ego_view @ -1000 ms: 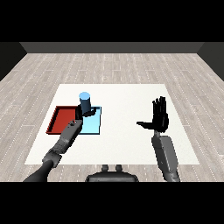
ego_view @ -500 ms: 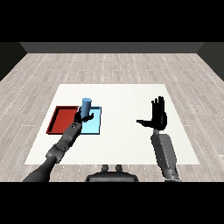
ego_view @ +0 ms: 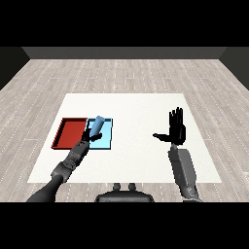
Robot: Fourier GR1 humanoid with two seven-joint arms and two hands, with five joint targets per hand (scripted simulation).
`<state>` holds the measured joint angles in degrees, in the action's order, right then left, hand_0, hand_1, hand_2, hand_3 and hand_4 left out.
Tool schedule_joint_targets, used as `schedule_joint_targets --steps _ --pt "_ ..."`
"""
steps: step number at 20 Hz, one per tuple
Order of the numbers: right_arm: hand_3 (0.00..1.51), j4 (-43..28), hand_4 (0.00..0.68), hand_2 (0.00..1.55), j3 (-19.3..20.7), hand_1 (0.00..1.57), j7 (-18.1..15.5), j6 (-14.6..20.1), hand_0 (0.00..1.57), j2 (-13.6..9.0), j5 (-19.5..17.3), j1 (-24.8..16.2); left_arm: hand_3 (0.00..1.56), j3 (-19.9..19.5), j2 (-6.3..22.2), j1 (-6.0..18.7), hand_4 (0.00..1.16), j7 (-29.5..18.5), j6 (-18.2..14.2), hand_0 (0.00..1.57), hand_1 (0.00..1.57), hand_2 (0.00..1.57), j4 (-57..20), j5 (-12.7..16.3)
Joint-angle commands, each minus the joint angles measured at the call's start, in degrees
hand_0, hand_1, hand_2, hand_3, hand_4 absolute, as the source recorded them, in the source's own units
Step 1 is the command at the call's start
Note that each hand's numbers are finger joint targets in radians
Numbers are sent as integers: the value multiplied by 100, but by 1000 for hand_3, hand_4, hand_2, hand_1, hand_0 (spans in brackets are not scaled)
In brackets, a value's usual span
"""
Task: Pick the blue can and put it in the blue box
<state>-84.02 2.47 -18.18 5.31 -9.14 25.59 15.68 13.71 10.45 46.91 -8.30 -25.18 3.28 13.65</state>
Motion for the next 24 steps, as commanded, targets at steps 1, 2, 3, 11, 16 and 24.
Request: schedule_joint_targets --steps 1,2,3,11,16,24 --pt "0 -31 0 0 -53 0 66 136 0 114 -55 64 0 227 62 -92 524 283 57 0 0 0 -312 -305" --pt "0 -85 0 0 78 0 -31 -313 0 -109 153 -187 0 345 -5 -91 96 225 -383 0 0 0 -313 -436" --pt "0 52 0 0 -178 0 -25 88 0 236 -106 70 0 405 75 3 0 367 -423 0 0 0 -314 -510" --pt "0 -358 0 0 -189 0 77 101 0 286 -40 80 0 -397 -91 -39 0 -872 -1705 0 0 0 304 136" --pt "0 -298 0 0 -24 0 42 -195 0 88 115 -37 0 -780 -321 7 0 -2175 -1210 0 0 0 1321 466" --pt "0 -248 0 0 -233 0 119 -358 0 -22 -83 -412 0 -634 -299 -910 0 -3572 624 0 0 0 3267 669"
